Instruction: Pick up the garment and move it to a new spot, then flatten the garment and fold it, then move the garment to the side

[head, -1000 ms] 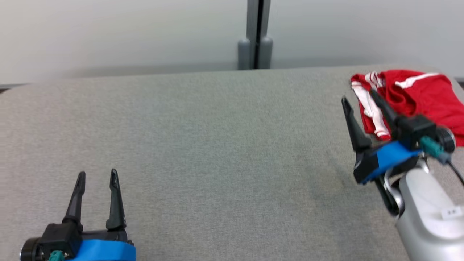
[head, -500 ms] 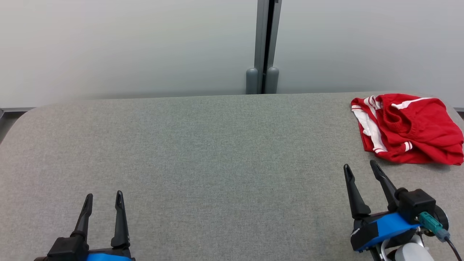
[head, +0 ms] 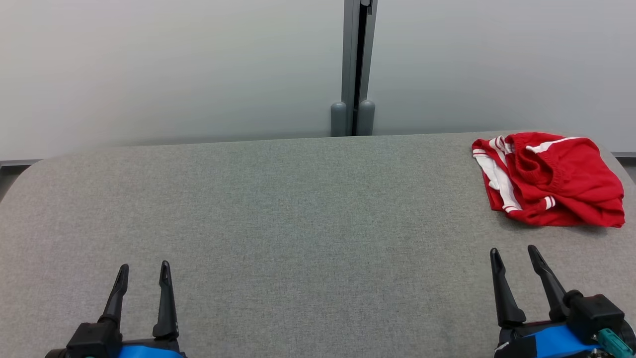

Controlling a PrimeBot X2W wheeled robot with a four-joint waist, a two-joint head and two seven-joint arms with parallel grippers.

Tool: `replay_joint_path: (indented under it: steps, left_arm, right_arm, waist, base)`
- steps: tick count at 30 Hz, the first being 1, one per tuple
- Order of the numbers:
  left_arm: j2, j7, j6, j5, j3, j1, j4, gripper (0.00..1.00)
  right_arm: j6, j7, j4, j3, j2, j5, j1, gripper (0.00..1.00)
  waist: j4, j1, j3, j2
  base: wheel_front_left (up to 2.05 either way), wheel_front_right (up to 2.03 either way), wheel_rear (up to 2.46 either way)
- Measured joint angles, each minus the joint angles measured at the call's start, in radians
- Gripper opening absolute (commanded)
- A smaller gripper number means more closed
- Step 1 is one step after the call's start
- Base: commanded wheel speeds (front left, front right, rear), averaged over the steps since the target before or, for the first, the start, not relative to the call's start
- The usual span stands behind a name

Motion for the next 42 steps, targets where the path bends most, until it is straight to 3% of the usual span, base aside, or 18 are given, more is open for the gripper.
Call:
replay_joint_path:
  steps: [28, 29, 35, 42]
  left_arm:
    - [0.013, 0.0, 0.001, -0.001, -0.015, -0.008, -0.001, 1.0]
    - [0.012, 0.0, 0.001, -0.002, -0.015, -0.007, 0.003, 0.0]
    - [-0.008, 0.008, 0.002, -0.01, -0.02, 0.023, 0.058, 0.0]
    - [-0.011, 0.048, 0.0, -0.141, -0.005, 0.02, 0.064, 0.0]
  right_arm:
    - [0.0, 0.017, -0.04, -0.002, 0.007, 0.025, 0.03, 1.0]
    - [0.0, 0.017, -0.035, -0.002, 0.007, 0.026, 0.03, 0.0]
    - [0.0, 0.021, 0.018, -0.001, 0.013, 0.034, 0.042, 0.0]
    - [0.0, 0.054, 0.027, -0.005, 0.014, 0.168, 0.041, 0.0]
  waist:
    - [-0.014, 0.0, -0.001, 0.0001]
    - [-0.014, 0.0001, -0.001, 0.0001]
    - [-0.014, 0.0, -0.001, 0.0001]
    - [-0.014, 0.0001, 0.001, 0.0002]
  base:
    - [0.0, 0.0, 0.0]
    - [0.0, 0.0, 0.0]
    - [0.0, 0.0, 0.0]
    - [0.0, 0.0, 0.0]
